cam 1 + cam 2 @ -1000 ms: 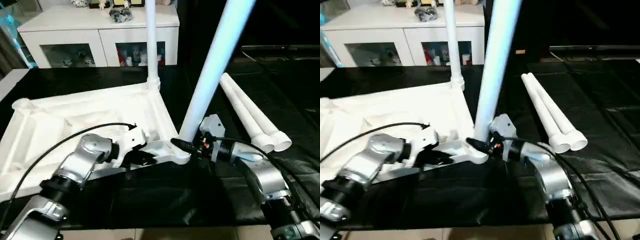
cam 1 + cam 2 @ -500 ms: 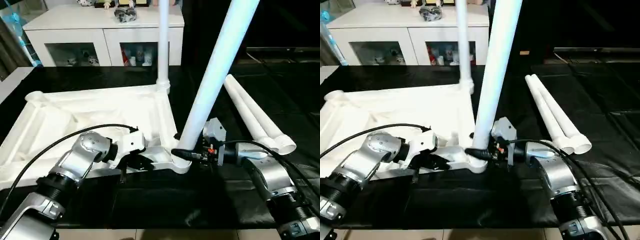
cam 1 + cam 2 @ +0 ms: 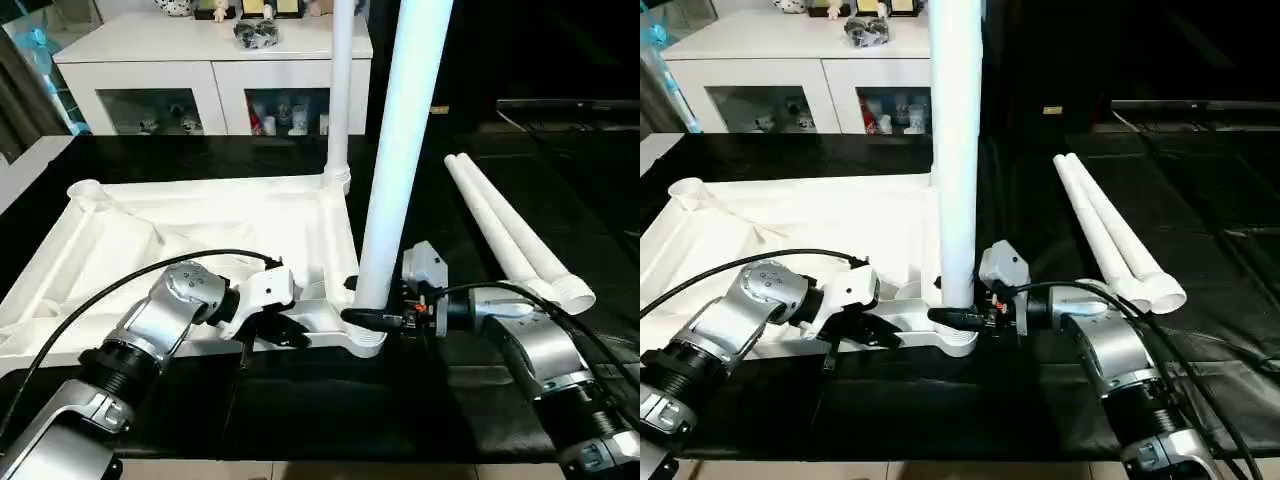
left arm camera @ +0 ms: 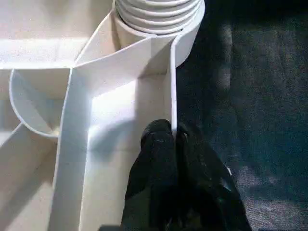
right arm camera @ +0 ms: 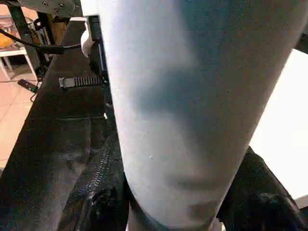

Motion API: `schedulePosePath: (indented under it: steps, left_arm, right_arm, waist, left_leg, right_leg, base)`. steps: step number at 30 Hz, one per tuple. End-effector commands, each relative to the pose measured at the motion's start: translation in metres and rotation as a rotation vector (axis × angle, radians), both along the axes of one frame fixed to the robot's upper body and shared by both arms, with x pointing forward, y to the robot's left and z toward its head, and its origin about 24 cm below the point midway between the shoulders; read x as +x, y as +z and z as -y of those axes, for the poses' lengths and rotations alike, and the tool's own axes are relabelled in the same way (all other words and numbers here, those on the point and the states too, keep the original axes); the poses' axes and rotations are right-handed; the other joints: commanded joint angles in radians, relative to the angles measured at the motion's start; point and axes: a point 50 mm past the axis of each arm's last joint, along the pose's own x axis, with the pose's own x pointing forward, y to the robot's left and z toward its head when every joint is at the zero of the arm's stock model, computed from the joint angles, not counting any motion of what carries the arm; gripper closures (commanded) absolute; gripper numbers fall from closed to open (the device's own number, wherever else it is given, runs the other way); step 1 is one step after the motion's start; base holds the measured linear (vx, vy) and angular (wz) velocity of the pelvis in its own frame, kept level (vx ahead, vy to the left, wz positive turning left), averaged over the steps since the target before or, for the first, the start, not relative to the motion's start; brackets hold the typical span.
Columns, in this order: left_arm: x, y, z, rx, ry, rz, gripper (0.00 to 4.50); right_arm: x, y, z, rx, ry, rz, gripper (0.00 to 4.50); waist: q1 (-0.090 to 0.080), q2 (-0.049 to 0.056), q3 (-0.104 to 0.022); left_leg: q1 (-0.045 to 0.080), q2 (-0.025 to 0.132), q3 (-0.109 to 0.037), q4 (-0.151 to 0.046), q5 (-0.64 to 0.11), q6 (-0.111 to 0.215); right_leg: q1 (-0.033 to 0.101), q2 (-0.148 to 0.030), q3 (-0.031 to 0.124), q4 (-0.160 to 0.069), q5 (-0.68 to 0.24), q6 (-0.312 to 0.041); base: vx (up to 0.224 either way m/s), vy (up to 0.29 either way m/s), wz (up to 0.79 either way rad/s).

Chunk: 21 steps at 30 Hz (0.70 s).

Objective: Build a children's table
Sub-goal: Insert table leg to table base

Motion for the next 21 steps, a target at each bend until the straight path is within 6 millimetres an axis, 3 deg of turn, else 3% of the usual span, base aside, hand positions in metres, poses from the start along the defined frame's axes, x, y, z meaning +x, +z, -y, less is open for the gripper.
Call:
schedulePosePath:
  steps: [1, 5, 8, 9, 10, 11, 12, 13, 14, 15, 16, 17, 18, 19, 20, 21]
  left_arm:
    - [0.006, 0.006, 0.011, -0.01, -0.003, 0.055, 4.5]
    - [0.009, 0.007, 0.008, -0.033, 0.073, 0.057, 4.5]
    - [0.017, 0.011, 0.005, -0.083, 0.226, 0.075, 4.5]
    - [0.02, 0.013, 0.004, -0.107, 0.29, 0.08, 4.5]
    - [0.021, 0.015, 0.003, -0.13, 0.347, 0.083, 4.5]
    - [0.022, 0.016, 0.003, -0.144, 0.381, 0.084, 4.5]
    - [0.022, 0.016, 0.003, -0.148, 0.392, 0.084, 4.5]
    - [0.021, 0.016, 0.004, -0.154, 0.409, 0.083, 4.5]
    - [0.02, 0.017, 0.007, -0.168, 0.445, 0.082, 4.5]
    - [0.02, 0.018, 0.009, -0.178, 0.47, 0.081, 4.5]
    - [0.019, 0.019, 0.011, -0.184, 0.485, 0.08, 4.5]
    - [0.019, 0.019, 0.015, -0.198, 0.522, 0.082, 4.5]
    - [0.019, 0.021, 0.024, -0.227, 0.585, 0.085, 4.5]
    - [0.019, 0.021, 0.024, -0.228, 0.587, 0.086, 4.5]
    - [0.019, 0.022, 0.028, -0.238, 0.611, 0.086, 4.5]
    - [0.017, 0.023, 0.036, -0.248, 0.644, 0.085, 4.5]
  right_arm:
    - [-0.023, -0.039, -0.015, -0.09, 0.103, -0.189, 2.59]
    - [-0.014, -0.043, -0.015, -0.105, 0.0, -0.16, 2.59]
    - [0.002, -0.047, -0.011, -0.123, -0.207, -0.122, 2.59]
    - [0.009, -0.048, -0.01, -0.108, -0.294, -0.127, 2.59]
    - [0.015, -0.048, -0.01, -0.089, -0.381, -0.141, 2.59]
    - [0.019, -0.049, -0.01, -0.076, -0.433, -0.154, 2.59]
    - [0.021, -0.049, -0.011, -0.076, -0.453, -0.157, 2.59]
    - [0.023, -0.05, -0.012, -0.076, -0.478, -0.161, 2.59]
    - [0.029, -0.05, -0.015, -0.072, -0.541, -0.167, 2.59]
    - [0.033, -0.051, -0.017, -0.07, -0.585, -0.172, 2.59]
    - [0.035, -0.051, -0.018, -0.069, -0.611, -0.176, 2.59]
    - [0.039, -0.05, -0.02, -0.062, -0.654, -0.181, 2.59]
    - [0.045, -0.049, -0.026, -0.049, -0.709, -0.199, 2.59]
    - [0.045, -0.049, -0.027, -0.048, -0.711, -0.2, 2.59]
    - [0.046, -0.049, -0.029, -0.045, -0.724, -0.206, 2.59]
    - [0.049, -0.049, -0.035, -0.052, -0.735, -0.202, 2.59]
  waist:
    - [-0.008, -0.007, -0.032]
    - [-0.012, -0.01, -0.027]
    - [-0.023, -0.013, -0.019]
    - [-0.032, -0.011, -0.014]
    - [-0.044, -0.009, -0.014]
    - [-0.051, -0.007, -0.012]
    - [-0.065, 0.004, -0.011]
    - [-0.073, 0.008, -0.01]
    - [-0.083, 0.014, -0.008]
    - [-0.088, 0.023, -0.006]
    - [-0.097, 0.021, -0.004]
    - [-0.098, 0.014, -0.003]
    - [-0.108, -0.001, 0.0]
    - [-0.108, -0.001, 0.0]
    - [-0.118, -0.003, 0.004]
    - [-0.121, 0.008, 0.004]
  left_leg:
    - [0.012, 0.044, -0.022, -0.079, -0.378, 0.012]
    - [0.014, 0.043, -0.023, -0.08, -0.401, 0.008]
    - [0.018, 0.037, -0.029, -0.079, -0.45, -0.009]
    - [0.029, 0.031, -0.029, -0.072, -0.486, -0.017]
    - [0.039, 0.025, -0.034, -0.064, -0.514, -0.026]
    - [0.039, 0.025, -0.038, -0.066, -0.529, -0.026]
    - [0.031, 0.032, -0.049, -0.078, -0.584, -0.025]
    - [0.026, 0.039, -0.054, -0.087, -0.619, -0.024]
    - [0.002, 0.055, -0.07, -0.113, -0.688, -0.026]
    - [0.001, 0.064, -0.078, -0.131, -0.759, -0.044]
    - [0.007, 0.062, -0.075, -0.135, -0.806, -0.058]
    - [0.017, 0.054, -0.07, -0.127, -0.802, -0.059]
    - [0.043, 0.028, -0.057, -0.086, -0.712, -0.038]
    - [0.043, 0.028, -0.057, -0.086, -0.712, -0.038]
    - [0.04, 0.016, -0.057, -0.068, -0.648, -0.02]
    - [0.03, 0.024, -0.06, -0.073, -0.636, -0.011]
  right_leg:
    - [0.012, -0.088, 0.051, -0.104, -0.528, -0.135]
    - [0.006, -0.089, 0.051, -0.111, -0.581, -0.12]
    - [-0.002, -0.091, 0.044, -0.123, -0.692, -0.078]
    - [-0.016, -0.09, 0.036, -0.134, -0.752, -0.065]
    - [-0.021, -0.091, 0.02, -0.145, -0.797, -0.044]
    - [-0.017, -0.089, 0.01, -0.149, -0.793, -0.038]
    - [-0.001, -0.082, -0.012, -0.151, -0.747, -0.028]
    - [0.009, -0.078, -0.02, -0.149, -0.7, -0.027]
    - [0.04, -0.08, -0.026, -0.118, -0.588, -0.041]
    - [0.044, -0.08, -0.027, -0.105, -0.497, -0.069]
    - [0.037, -0.085, -0.022, -0.099, -0.478, -0.091]
    - [0.025, -0.088, -0.021, -0.113, -0.514, -0.091]
    - [-0.001, -0.107, -0.035, -0.161, -0.691, -0.063]
    - [-0.001, -0.107, -0.035, -0.161, -0.691, -0.063]
    - [0.006, -0.108, -0.064, -0.185, -0.765, -0.02]
    - [0.022, -0.108, -0.081, -0.187, -0.747, 0.003]
  base:
    - [0.0, 0.0, 0.0]
    - [0.0, 0.0, 0.0]
    - [0.0, 0.0, 0.0]
    - [-0.074, 0.0, -0.03]
    - [-0.074, 0.0, -0.03]
    - [-0.086, 0.014, -0.1]
    - [-0.05, 0.051, -0.18]
    - [-0.05, 0.051, -0.18]
    - [-0.013, 0.076, -0.2]
    - [-0.016, 0.055, -0.14]
    - [-0.016, 0.055, -0.14]
    - [0.0, 0.0, 0.0]
    - [0.0, 0.0, 0.0]
    - [0.0, 0.0, 0.0]
    - [0.0, 0.0, 0.0]
    - [0.0, 0.0, 0.0]
